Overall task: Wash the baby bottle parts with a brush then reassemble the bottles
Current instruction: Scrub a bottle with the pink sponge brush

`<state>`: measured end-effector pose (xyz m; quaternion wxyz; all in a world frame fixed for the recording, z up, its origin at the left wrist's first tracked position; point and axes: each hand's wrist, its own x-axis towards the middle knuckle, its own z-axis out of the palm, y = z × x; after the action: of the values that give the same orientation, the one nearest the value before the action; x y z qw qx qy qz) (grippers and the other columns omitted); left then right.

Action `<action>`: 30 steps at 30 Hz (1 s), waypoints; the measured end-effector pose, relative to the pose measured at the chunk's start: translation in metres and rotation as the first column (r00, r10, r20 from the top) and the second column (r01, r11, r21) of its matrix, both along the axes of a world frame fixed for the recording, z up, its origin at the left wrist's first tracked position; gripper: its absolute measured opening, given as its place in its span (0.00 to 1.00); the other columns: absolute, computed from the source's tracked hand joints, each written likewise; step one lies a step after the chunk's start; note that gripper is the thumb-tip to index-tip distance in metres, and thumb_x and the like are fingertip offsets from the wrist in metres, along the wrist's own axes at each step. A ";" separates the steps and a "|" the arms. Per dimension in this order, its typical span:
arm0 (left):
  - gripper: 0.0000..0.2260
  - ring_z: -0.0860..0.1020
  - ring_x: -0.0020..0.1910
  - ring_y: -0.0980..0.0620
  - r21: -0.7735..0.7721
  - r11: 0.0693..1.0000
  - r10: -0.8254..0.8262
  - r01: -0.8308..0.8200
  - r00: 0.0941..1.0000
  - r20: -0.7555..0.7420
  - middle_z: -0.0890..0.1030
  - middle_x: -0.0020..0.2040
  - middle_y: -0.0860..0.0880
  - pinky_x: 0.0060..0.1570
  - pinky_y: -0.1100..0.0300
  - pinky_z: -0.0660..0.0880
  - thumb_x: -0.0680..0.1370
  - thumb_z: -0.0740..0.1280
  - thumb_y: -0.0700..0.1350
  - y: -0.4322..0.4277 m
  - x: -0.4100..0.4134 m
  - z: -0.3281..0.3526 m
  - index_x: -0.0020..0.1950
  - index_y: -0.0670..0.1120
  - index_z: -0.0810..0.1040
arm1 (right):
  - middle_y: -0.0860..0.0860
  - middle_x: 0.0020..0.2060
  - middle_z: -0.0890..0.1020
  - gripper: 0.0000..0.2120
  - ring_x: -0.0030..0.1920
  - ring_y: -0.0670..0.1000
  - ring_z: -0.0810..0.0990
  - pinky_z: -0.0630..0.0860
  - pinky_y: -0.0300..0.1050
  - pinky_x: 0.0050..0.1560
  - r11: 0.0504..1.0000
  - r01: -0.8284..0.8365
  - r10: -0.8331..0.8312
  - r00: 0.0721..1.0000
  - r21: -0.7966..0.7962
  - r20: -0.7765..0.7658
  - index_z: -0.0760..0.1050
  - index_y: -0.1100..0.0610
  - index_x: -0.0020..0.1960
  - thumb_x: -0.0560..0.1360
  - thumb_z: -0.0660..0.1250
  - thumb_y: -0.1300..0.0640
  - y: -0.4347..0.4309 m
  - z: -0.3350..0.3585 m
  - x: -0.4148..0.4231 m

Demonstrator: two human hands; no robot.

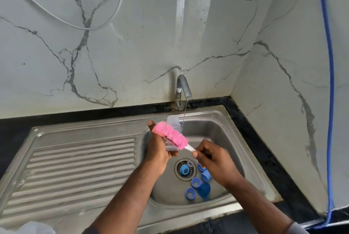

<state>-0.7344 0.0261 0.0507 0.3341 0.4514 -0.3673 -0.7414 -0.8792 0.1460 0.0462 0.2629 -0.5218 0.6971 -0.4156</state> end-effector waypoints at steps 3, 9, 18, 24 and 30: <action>0.41 0.82 0.42 0.44 -0.052 0.999 0.020 -0.015 0.994 0.108 0.84 0.53 0.40 0.29 0.59 0.75 0.70 0.44 0.77 -0.001 -0.001 -0.003 0.64 0.52 0.77 | 0.47 0.28 0.76 0.14 0.28 0.43 0.69 0.70 0.46 0.32 0.988 0.151 -0.151 0.983 -0.003 -0.108 0.70 0.49 0.37 0.78 0.70 0.52 -0.003 0.000 -0.002; 0.46 0.82 0.44 0.47 -0.103 0.995 0.001 0.014 0.990 0.143 0.83 0.55 0.40 0.30 0.62 0.73 0.67 0.41 0.76 0.002 0.002 -0.002 0.68 0.48 0.76 | 0.43 0.26 0.74 0.15 0.27 0.44 0.69 0.66 0.39 0.30 0.993 0.120 -0.115 0.967 0.008 -0.226 0.67 0.45 0.37 0.78 0.70 0.51 0.006 -0.002 0.009; 0.44 0.82 0.39 0.48 -0.047 0.999 -0.006 0.011 0.995 0.095 0.84 0.49 0.40 0.29 0.60 0.72 0.68 0.43 0.75 0.009 0.003 -0.001 0.64 0.46 0.78 | 0.43 0.28 0.78 0.13 0.28 0.45 0.73 0.69 0.39 0.28 0.982 0.183 -0.172 0.964 0.036 -0.202 0.70 0.48 0.38 0.79 0.70 0.52 0.019 -0.006 0.015; 0.36 0.80 0.45 0.44 0.053 0.998 -0.017 0.021 0.996 -0.088 0.86 0.44 0.44 0.39 0.55 0.72 0.76 0.43 0.73 0.012 -0.009 0.006 0.59 0.50 0.78 | 0.52 0.29 0.77 0.12 0.26 0.42 0.70 0.68 0.38 0.28 0.991 0.135 -0.133 0.986 0.015 -0.096 0.71 0.55 0.40 0.80 0.69 0.54 0.023 -0.004 0.002; 0.33 0.80 0.43 0.44 0.137 0.989 0.076 -0.051 0.980 -0.182 0.83 0.52 0.37 0.37 0.55 0.73 0.77 0.51 0.72 0.013 -0.031 0.016 0.60 0.48 0.78 | 0.53 0.31 0.76 0.12 0.30 0.46 0.70 0.70 0.48 0.32 0.995 0.095 -0.095 0.995 -0.004 -0.040 0.71 0.54 0.40 0.80 0.68 0.53 0.016 -0.005 -0.041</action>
<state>-0.7654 0.0390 0.0667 0.3600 0.4122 -0.2700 -0.7922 -0.9202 0.1617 0.0411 0.2282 -0.4964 0.7260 -0.4176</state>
